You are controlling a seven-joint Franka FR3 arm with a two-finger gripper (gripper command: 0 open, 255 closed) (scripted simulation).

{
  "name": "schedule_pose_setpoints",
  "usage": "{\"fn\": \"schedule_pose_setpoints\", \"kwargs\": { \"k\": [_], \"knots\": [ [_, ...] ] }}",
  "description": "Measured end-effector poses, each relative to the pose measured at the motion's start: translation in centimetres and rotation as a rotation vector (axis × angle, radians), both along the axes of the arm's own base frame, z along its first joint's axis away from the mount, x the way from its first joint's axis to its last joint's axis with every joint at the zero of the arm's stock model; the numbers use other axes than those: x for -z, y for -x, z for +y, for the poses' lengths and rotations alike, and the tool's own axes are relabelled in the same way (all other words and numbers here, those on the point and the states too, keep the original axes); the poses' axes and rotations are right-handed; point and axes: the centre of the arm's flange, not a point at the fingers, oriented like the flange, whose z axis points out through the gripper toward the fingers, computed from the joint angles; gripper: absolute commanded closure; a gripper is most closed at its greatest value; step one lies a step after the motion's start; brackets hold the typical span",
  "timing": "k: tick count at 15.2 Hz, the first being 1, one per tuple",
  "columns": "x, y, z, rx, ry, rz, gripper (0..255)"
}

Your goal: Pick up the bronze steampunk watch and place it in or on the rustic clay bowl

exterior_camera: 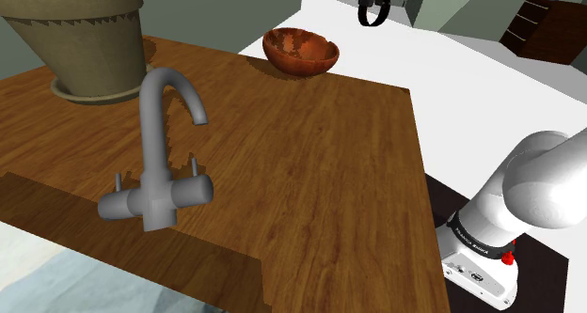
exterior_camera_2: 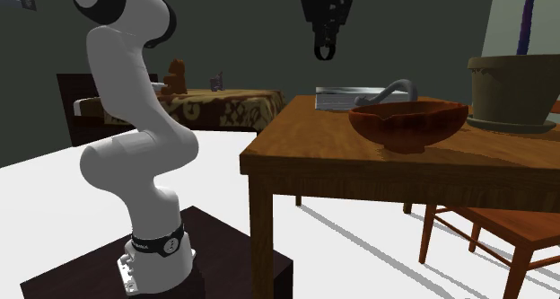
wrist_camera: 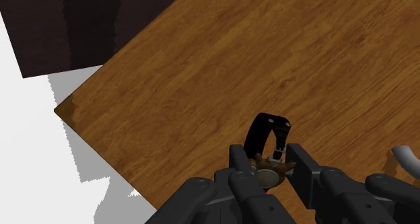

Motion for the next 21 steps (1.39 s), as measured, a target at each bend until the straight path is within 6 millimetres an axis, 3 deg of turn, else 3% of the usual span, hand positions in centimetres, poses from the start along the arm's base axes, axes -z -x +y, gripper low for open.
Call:
{"fn": "schedule_pose_setpoints", "kwargs": {
  "k": [14,21],
  "knots": [
    [-1.1,-17.1,-4.3,-0.002,0.001,0.001,255],
    [2.4,-18.0,-4.5,0.000,0.001,0.001,255]
  ]
}}
